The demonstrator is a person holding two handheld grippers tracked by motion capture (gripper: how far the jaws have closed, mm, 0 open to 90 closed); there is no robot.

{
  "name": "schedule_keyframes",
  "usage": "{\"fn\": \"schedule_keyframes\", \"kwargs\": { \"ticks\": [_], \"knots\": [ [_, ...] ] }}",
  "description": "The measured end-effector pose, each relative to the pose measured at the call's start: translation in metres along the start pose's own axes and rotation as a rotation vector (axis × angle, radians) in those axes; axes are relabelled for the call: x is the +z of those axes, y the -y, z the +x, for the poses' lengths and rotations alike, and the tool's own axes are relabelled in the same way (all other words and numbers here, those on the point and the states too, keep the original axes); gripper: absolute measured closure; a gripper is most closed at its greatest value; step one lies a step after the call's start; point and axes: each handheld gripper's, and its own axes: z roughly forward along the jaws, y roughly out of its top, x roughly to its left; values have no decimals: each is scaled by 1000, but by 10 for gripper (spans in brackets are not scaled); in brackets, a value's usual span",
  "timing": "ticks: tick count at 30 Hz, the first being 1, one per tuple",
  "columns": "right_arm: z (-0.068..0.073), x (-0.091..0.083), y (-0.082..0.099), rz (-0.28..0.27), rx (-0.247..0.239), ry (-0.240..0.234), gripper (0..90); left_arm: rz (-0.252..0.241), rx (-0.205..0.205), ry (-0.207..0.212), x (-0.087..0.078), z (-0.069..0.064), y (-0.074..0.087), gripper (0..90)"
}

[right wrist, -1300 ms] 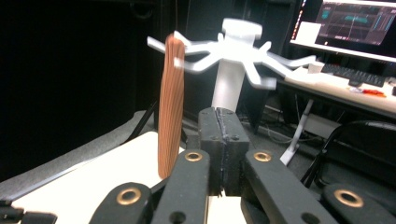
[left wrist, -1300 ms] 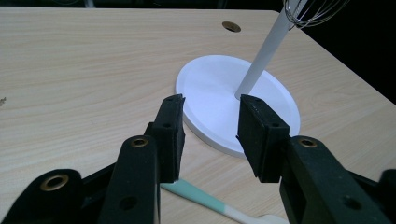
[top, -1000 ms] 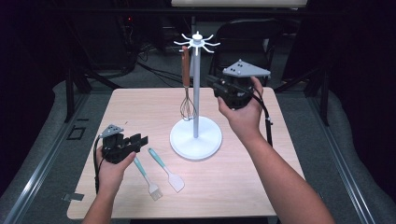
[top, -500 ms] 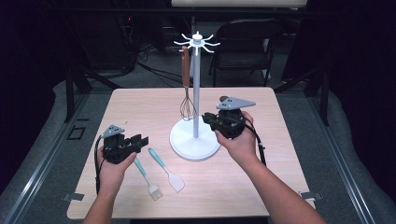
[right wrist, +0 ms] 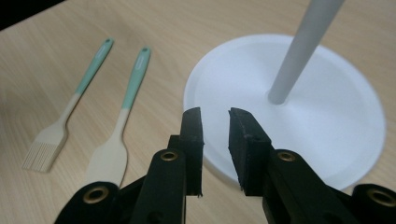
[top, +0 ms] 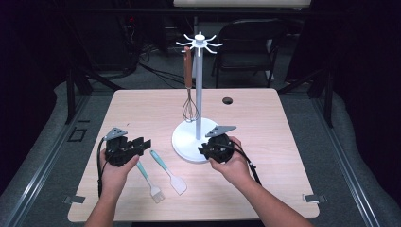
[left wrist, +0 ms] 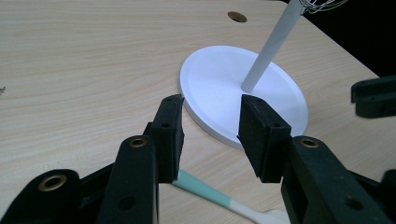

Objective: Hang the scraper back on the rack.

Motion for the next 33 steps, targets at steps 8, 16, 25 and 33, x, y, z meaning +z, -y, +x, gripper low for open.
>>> {"fn": "schedule_keyframes", "kwargs": {
  "ticks": [8,16,25,33],
  "knots": [
    [25,38,16,101,-34,-42,760,7,8,-5,2,-2,0,598],
    [54,75,19,143,-39,-99,787,12,13,-4,2,-2,1,598],
    [74,99,16,162,-52,-124,785,14,14,-3,4,-3,2,599],
    [85,113,18,181,-83,-97,775,19,17,-1,6,-4,2,599]
  ]
}}
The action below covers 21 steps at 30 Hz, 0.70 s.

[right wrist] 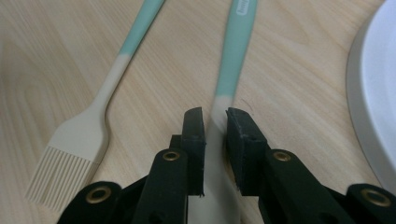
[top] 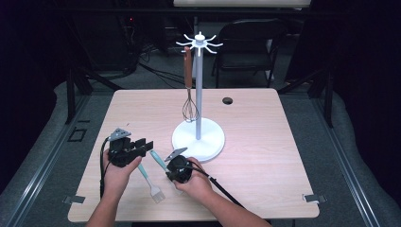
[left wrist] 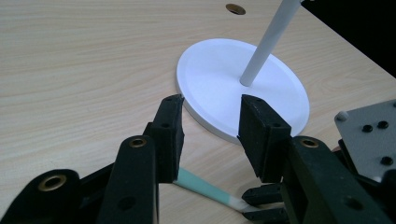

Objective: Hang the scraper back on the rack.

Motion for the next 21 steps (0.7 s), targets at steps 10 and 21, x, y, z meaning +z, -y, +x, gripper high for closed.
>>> {"fn": "schedule_keyframes", "kwargs": {
  "ticks": [10,21],
  "knots": [
    [-2,-7,4,9,-11,18,819,1,2,2,1,-1,1,599],
    [-24,-47,37,-14,-1,32,900,27,23,10,9,-10,2,599]
  ]
}}
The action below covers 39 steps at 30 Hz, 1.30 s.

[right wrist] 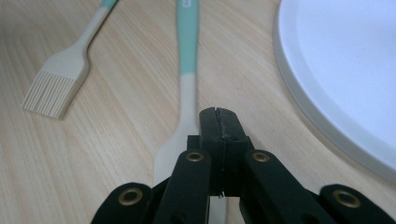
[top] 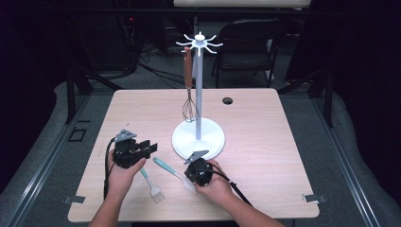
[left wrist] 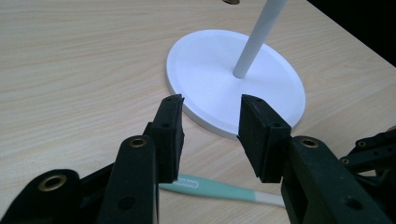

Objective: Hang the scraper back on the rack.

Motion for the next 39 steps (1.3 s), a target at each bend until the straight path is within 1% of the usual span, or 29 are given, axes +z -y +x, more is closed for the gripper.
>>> {"fn": "schedule_keyframes", "kwargs": {
  "ticks": [3,4,5,6,9,11,13,15,16,17,18,20,21,23,26,28,29,30,33,36,39],
  "knots": [
    [-2,-1,2,-12,7,-13,896,2,3,-2,0,0,0,599],
    [-1,-1,1,-17,13,-18,850,9,4,0,-1,1,-1,599],
    [-1,0,0,-18,16,-28,834,1,-3,1,0,1,0,599],
    [1,3,-2,-24,12,-37,822,6,-3,0,0,1,0,598],
    [6,12,-9,-22,-5,-33,800,1,-1,1,0,3,0,599],
    [9,17,-13,-24,-7,-36,791,-6,-7,1,-1,3,0,599],
    [13,23,-17,-21,-15,-31,786,-5,-9,2,-1,4,0,599],
    [17,28,-21,-14,-37,-17,776,1,-6,5,-2,4,0,599],
    [19,30,-22,-27,-47,-8,776,-2,-8,4,-2,4,0,599],
    [20,31,-24,-13,-66,0,776,-3,-9,5,-2,4,0,599],
    [21,33,-25,-24,-58,3,776,-2,-9,1,-2,4,0,599],
    [21,34,-28,-6,-71,13,776,2,-6,6,-2,4,0,599],
    [21,36,-29,-6,-67,17,771,1,-7,6,-2,4,0,599],
    [20,38,-29,18,-81,32,766,-3,-7,4,-1,4,1,599],
    [19,40,-29,13,-63,17,802,1,-7,5,-1,4,1,599],
    [18,39,-29,17,-70,13,806,-1,-8,4,-1,4,1,599],
    [17,39,-29,13,-60,2,807,-2,-8,4,-1,4,1,599],
    [16,37,-28,27,-67,0,808,-3,-9,6,-1,4,1,599],
    [13,31,-21,25,-64,-7,808,3,-8,8,-1,3,1,599],
    [6,15,-5,39,-75,-5,809,2,-4,7,0,2,2,599],
    [-5,-2,16,32,-46,-14,808,15,2,12,3,-1,3,599]
  ]
}}
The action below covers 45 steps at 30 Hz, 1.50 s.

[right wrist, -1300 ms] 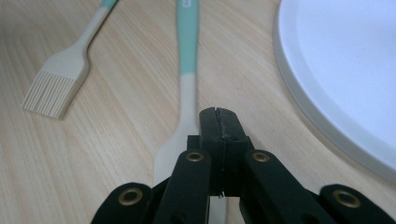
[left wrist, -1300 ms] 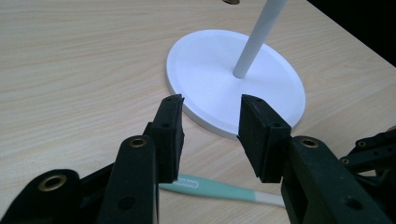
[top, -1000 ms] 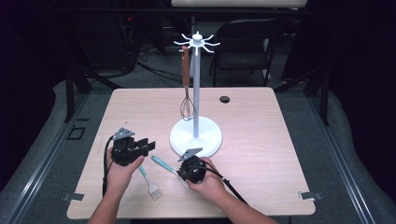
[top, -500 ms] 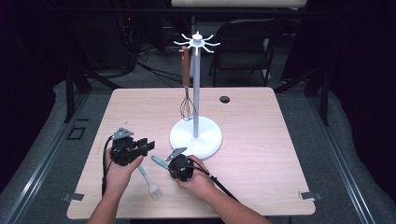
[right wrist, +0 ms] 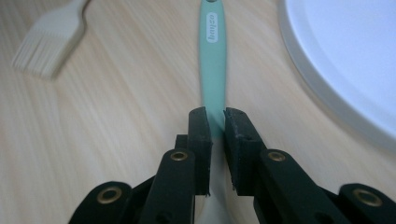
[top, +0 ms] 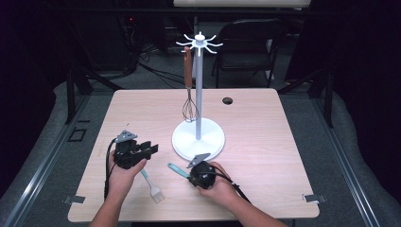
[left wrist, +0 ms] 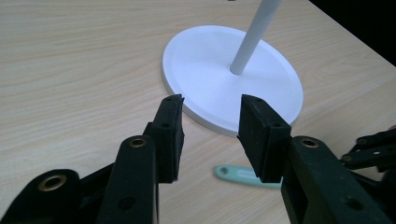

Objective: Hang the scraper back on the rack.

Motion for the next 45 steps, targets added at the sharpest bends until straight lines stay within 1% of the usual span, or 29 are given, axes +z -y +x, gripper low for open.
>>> {"fn": "schedule_keyframes", "kwargs": {
  "ticks": [1,3,4,6,7,10,12,13,15,19,20,21,24,26,27,29,30,31,33,35,36,37,38,39,42,43,45],
  "knots": [
    [-3,-6,7,3,8,-3,808,2,0,6,1,-1,0,599],
    [-7,-18,21,10,3,11,808,11,10,10,4,-5,1,599],
    [-10,-23,27,13,5,10,808,14,12,15,6,-8,1,599],
    [-14,-32,39,9,17,15,808,27,23,26,9,-14,3,599],
    [-18,-40,48,8,26,27,808,33,28,29,11,-15,3,599],
    [-24,-51,62,-1,62,36,808,41,29,51,17,-23,5,599],
    [-28,-56,69,-3,86,40,807,56,37,66,22,-28,7,599],
    [-30,-59,74,-9,105,37,807,64,43,69,25,-31,9,599],
    [-31,-61,78,-21,126,37,806,77,50,74,29,-35,11,599],
    [-30,-61,77,-12,97,47,801,90,62,87,35,-40,14,593],
    [-31,-61,75,-2,91,52,798,94,67,89,36,-41,14,589],
    [-32,-60,74,1,92,45,796,95,69,86,37,-42,15,586],
    [-32,-57,70,0,100,46,789,93,70,88,38,-43,16,581],
    [-32,-55,68,4,90,47,781,97,69,89,38,-44,16,578],
    [-32,-54,66,-2,88,53,771,99,68,91,39,-44,17,575],
    [-31,-52,62,10,80,65,761,100,65,94,40,-46,17,571],
    [-31,-50,61,2,80,69,763,106,68,99,40,-47,17,570],
    [-31,-48,59,9,75,71,763,107,77,98,40,-48,16,570],
    [-31,-46,55,5,72,67,764,106,73,100,41,-50,16,568],
    [-31,-43,53,2,76,71,763,109,80,99,41,-53,16,567],
    [-31,-43,52,2,69,71,764,112,87,101,42,-55,17,565],
    [-30,-42,52,-1,71,73,766,120,106,104,42,-56,18,563],
    [-30,-42,52,3,63,75,768,126,118,109,42,-58,19,558],
    [-30,-42,52,-2,60,75,769,127,114,107,42,-59,21,554],
    [-30,-42,54,-20,67,77,772,124,120,118,44,-60,25,538],
    [-29,-43,55,-20,77,78,773,124,116,124,44,-60,27,532],
    [-30,-43,55,-23,75,74,773,117,107,126,47,-59,31,513]
  ]
}}
